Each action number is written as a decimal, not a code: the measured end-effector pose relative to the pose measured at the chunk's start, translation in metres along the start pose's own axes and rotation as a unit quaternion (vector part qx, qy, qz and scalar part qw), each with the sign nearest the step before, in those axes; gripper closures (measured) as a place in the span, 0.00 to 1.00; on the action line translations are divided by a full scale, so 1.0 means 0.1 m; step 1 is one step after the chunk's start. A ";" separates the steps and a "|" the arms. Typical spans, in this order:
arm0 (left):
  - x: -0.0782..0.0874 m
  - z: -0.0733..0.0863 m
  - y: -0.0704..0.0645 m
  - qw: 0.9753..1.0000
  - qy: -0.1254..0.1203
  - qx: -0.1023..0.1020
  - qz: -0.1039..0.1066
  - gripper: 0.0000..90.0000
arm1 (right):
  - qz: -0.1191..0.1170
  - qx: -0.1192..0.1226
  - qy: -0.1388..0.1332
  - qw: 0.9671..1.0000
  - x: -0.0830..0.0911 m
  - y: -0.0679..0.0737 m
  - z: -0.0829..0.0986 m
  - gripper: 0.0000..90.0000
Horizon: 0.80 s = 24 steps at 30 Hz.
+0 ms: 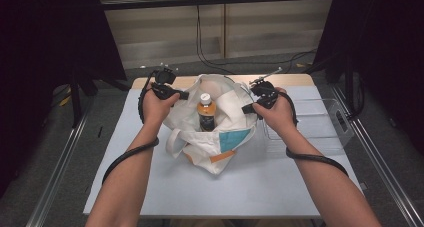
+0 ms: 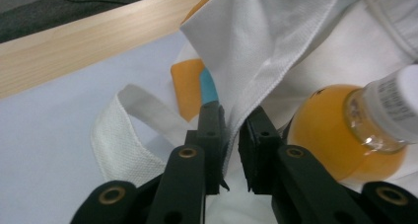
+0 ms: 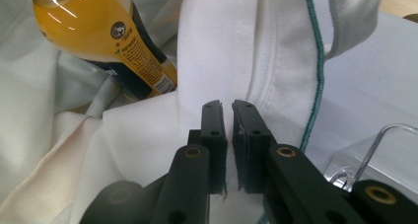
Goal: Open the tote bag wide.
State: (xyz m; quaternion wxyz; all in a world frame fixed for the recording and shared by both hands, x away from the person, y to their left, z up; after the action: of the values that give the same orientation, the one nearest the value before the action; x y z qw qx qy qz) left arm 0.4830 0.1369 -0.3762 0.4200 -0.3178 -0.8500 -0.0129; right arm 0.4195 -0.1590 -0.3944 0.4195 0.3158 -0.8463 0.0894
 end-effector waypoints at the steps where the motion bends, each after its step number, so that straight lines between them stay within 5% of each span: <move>1: -0.02 0.01 0.01 1.000 0.000 0.002 0.000 0.91 | 0.000 -0.003 0.001 1.000 0.00 0.00 0.00 0.94; 24: -0.22 0.20 0.26 0.999 0.032 0.037 -0.018 0.93 | 0.000 -0.007 0.012 1.000 -0.13 -0.05 0.06 0.96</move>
State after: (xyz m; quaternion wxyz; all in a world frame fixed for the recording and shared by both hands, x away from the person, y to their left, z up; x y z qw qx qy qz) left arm 0.4931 0.1513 -0.4112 0.4580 -0.2859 -0.8417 0.0004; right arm 0.4249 -0.1592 -0.4087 0.4317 0.3114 -0.8421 0.0869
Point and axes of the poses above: each handheld gripper's, and its own axes: x roughly backward along the jaws, z roughly out of its underside, y roughly to its left, the point moved 2 cm from there along -x, roughly forward along the jaws, and after that the axes turned 7 degrees about x, right-handed, at the moved point
